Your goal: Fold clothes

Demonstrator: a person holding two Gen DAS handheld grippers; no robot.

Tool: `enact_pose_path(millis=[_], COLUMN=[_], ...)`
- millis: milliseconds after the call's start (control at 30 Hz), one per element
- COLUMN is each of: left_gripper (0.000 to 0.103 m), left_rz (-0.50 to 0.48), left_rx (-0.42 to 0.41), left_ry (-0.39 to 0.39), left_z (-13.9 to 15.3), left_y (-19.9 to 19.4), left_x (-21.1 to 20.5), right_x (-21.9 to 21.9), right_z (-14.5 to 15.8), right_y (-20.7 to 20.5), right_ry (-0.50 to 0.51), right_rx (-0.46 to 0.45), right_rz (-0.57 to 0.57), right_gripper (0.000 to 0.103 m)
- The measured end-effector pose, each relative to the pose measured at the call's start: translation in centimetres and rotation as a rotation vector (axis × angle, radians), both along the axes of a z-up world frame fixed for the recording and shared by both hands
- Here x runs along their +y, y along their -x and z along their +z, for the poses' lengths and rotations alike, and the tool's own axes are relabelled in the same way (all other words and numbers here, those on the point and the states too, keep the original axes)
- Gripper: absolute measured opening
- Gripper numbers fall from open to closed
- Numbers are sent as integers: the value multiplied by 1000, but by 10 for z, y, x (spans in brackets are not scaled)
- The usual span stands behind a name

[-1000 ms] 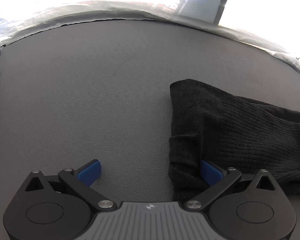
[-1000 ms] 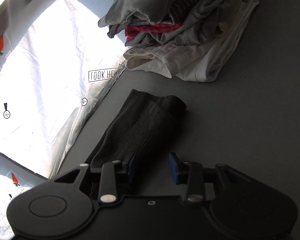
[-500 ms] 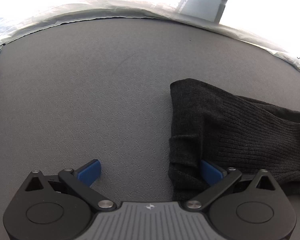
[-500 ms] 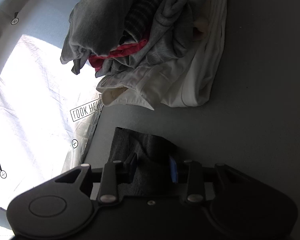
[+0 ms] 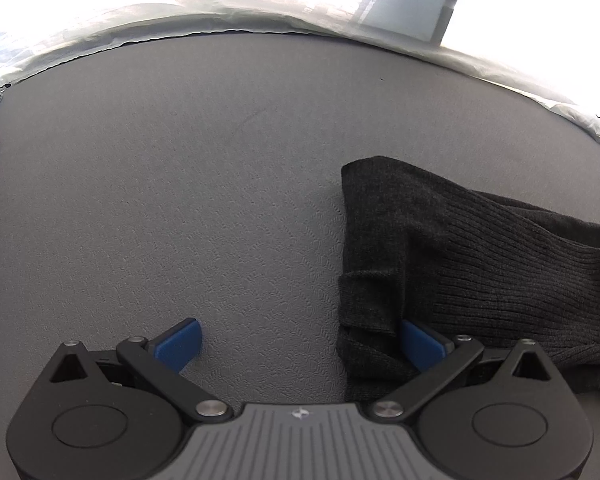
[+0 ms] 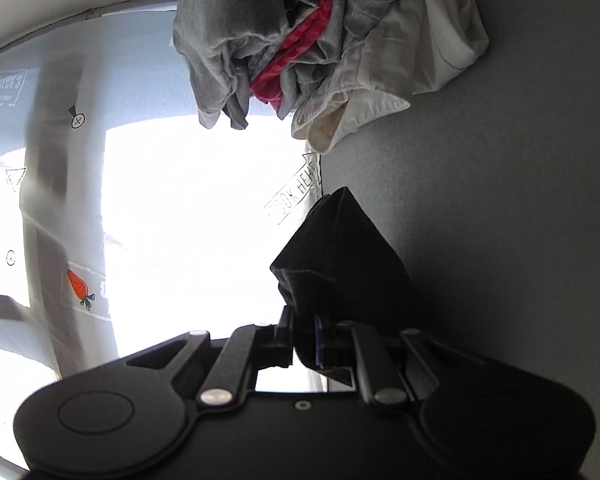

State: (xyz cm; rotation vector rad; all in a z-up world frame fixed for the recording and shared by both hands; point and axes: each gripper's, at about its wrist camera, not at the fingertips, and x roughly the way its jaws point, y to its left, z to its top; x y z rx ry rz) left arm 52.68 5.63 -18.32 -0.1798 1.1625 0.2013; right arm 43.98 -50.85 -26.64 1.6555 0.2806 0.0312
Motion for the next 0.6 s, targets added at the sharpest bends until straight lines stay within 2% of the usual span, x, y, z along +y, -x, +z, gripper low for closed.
enact_pose_path(millis=[267,433,600], left_gripper=[103,103,103], left_rz=[-5,-5,-8], left_rx=[-7,-11,-7], left_ry=[3,3,4], left_z=[-2,-2,-2], left_y=[-3,-2,-4], left_x=[2,2,2], right_x=[73,122,173], right_z=[15,22,13], right_y=[-20,-29,-45], right_ry=[-143,-197,-257], right_rx=[-75,-87,-61], right_rz=[145,264,396], right_gripper=[10,10,10])
